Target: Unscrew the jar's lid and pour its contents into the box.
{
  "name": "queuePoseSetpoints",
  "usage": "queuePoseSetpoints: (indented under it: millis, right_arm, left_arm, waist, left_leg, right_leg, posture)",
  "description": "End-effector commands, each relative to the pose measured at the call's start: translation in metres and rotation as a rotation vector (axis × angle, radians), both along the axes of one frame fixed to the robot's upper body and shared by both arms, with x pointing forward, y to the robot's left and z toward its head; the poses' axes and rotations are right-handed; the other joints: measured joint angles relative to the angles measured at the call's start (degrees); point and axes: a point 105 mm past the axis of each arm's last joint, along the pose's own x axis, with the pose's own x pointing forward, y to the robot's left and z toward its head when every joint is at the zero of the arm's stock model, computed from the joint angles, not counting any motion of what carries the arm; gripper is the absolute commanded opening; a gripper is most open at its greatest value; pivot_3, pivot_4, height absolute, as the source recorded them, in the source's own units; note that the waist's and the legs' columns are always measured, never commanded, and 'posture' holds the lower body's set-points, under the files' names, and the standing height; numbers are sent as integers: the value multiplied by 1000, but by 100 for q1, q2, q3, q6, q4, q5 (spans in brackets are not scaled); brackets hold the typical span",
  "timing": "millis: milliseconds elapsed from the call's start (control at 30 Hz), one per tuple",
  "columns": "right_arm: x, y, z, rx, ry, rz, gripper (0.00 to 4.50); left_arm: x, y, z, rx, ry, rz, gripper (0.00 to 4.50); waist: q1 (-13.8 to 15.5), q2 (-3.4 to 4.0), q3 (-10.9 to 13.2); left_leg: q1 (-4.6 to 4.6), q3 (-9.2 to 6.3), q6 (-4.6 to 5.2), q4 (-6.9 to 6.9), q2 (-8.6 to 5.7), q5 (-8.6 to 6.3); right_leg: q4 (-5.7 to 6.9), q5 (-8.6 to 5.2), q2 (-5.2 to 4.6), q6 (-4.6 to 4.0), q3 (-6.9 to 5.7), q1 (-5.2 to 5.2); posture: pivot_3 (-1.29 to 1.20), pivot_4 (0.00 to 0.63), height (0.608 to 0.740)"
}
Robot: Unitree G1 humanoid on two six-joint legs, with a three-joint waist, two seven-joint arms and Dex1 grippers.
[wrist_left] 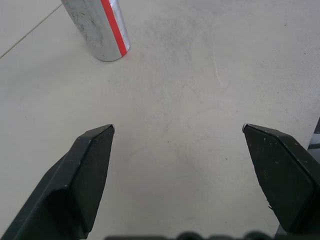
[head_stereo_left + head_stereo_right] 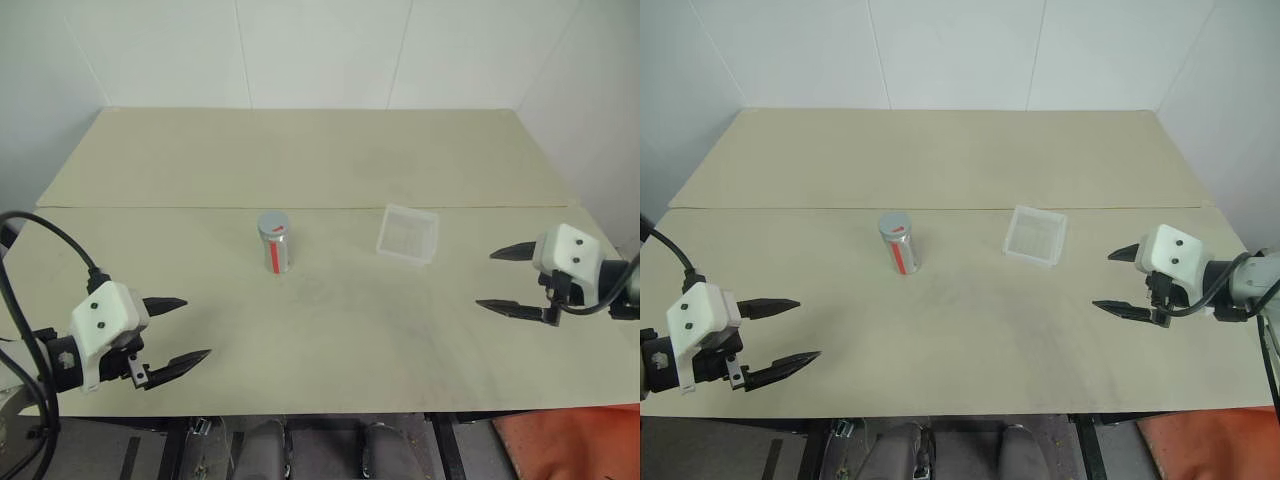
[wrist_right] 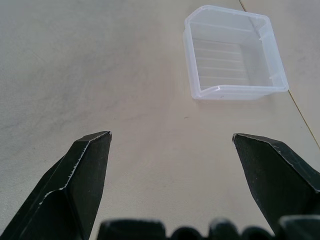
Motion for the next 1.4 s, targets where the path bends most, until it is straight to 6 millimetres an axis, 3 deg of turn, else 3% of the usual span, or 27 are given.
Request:
queuePoseSetpoints:
  millis: [33,400,500,633,767,1033,1400]
  right_arm:
    - [-3,-1,13,-2,-54,1,4500]
    - [-12,-2,10,1,-62,-15,4500]
    - [-12,6,7,10,-66,2,4500]
    - [-11,17,2,32,-71,24,4500]
    - [-6,32,1,65,-77,69,4500]
    - [1,53,-2,86,-97,121,4500]
    - [-2,62,1,99,-119,125,4500]
  left_arm:
    - [3,0,7,16,-46,-21,4453]
    - [13,2,4,5,-62,-7,4453]
    - [26,4,0,-155,-211,154,4453]
    - [20,-18,-15,-292,-298,205,4453]
    - [33,-31,-34,-339,-392,332,4453]
    - [69,-52,-49,-428,-502,482,4453]
    - [93,-72,-65,-454,-498,479,4453]
  waist:
    - [6,0,0]
    - [-1,0,0]
    - [0,15,-9]
    - [5,3,-6]
    - [25,4,-7]
    - [24,4,-9]
    - [18,4,-9]
  left_leg:
    - [0,0,0,0,0,0]
    - [2,0,0,0,0,0]
    - [4,0,1,-3,-2,-1]
    - [1,-4,1,0,-2,-1]
    - [23,-7,2,5,-5,-1]
    - [49,-18,8,-1,-7,-5]
    - [48,-22,9,0,-5,-5]
  right_leg:
    - [-1,0,0,0,0,0]
    - [0,0,0,0,0,2]
    - [-4,0,0,0,6,3]
    - [-3,1,1,1,11,5]
    - [-5,8,0,4,10,31]
    - [-25,8,0,5,-1,75]
    - [-22,8,-2,5,-6,73]
  posture:
    - [0,150,740]
    - [0,150,740]
    - [0,150,740]
    - [0,150,740]
    - [0,150,740]
    - [0,150,740]
    - [0,150,740]
